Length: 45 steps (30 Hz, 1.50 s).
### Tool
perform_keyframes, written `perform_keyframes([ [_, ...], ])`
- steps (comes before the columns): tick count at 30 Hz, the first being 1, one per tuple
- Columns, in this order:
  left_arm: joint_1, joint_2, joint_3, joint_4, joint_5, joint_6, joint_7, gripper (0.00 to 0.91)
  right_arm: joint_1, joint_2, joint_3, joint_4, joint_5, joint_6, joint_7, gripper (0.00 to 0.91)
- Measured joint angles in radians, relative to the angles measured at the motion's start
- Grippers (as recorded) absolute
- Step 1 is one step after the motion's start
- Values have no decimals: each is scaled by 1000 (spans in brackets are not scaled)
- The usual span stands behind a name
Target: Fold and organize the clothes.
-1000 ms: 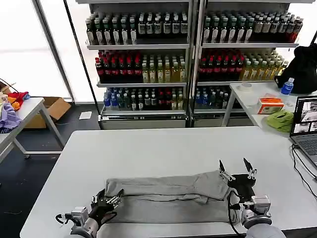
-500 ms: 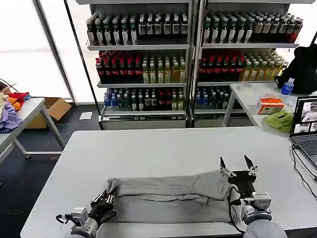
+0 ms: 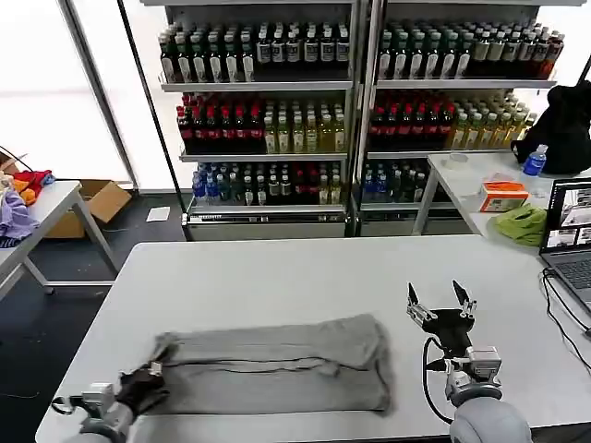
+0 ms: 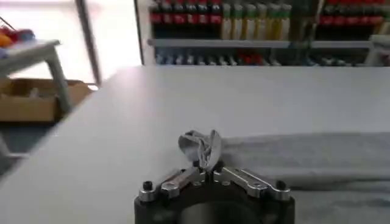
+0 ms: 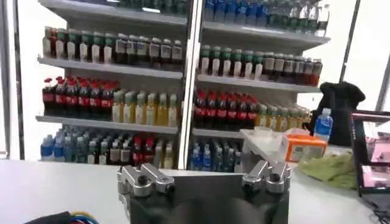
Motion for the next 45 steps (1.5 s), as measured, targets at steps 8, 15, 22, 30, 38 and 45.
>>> perform_keyframes([
  [8, -6, 169, -234, 108, -18, -25, 18, 0, 17, 1, -20, -3, 4, 1, 5, 907],
  [15, -3, 224, -312, 109, -13, -24, 21, 0, 11, 8, -21, 9, 4, 1, 7, 907],
  [22, 10, 182, -249, 2, 21, -6, 4, 0, -8, 11, -3, 22, 5, 3, 9, 907],
  [30, -7, 77, -48, -131, 31, 44, -40, 0, -35, 24, 11, 42, -3, 4, 9, 907],
  [38, -44, 10, 115, -176, -1, 97, -91, 0, -64, 43, 1, 44, -25, 9, 9, 907],
  [45, -69, -29, 191, -200, -27, 128, -106, 0, -60, 63, -22, 44, -48, 2, 10, 907],
])
